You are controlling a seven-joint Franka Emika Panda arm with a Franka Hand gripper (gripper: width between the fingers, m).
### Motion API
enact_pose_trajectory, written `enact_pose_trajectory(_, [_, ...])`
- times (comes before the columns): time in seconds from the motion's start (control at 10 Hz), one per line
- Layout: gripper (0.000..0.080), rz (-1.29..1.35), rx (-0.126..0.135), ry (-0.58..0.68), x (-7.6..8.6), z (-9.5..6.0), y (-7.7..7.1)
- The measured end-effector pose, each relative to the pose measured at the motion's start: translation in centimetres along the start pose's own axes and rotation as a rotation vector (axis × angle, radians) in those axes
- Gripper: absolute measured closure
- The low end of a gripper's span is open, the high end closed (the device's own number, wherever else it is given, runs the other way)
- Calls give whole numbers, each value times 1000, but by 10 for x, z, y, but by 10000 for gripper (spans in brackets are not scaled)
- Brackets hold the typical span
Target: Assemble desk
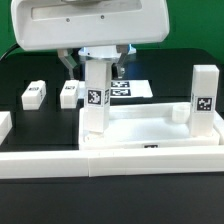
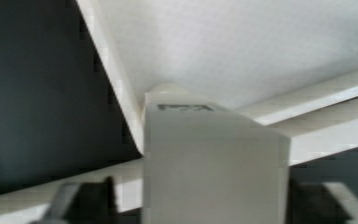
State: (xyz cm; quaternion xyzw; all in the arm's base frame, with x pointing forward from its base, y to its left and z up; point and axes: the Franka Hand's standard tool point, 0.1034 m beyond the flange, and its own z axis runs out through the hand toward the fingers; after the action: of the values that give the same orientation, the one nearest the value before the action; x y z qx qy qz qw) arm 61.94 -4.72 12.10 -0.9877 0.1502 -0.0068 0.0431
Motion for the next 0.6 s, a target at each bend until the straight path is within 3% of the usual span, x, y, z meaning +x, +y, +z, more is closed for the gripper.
enact_pose_trajectory(0.1, [511,65,-1,0,0,0,0])
enact_pose_trajectory(0.5, [511,336,1,-1,0,1,-1])
enact_pose_trajectory(0.6, [511,405,12,-1,2,2,1])
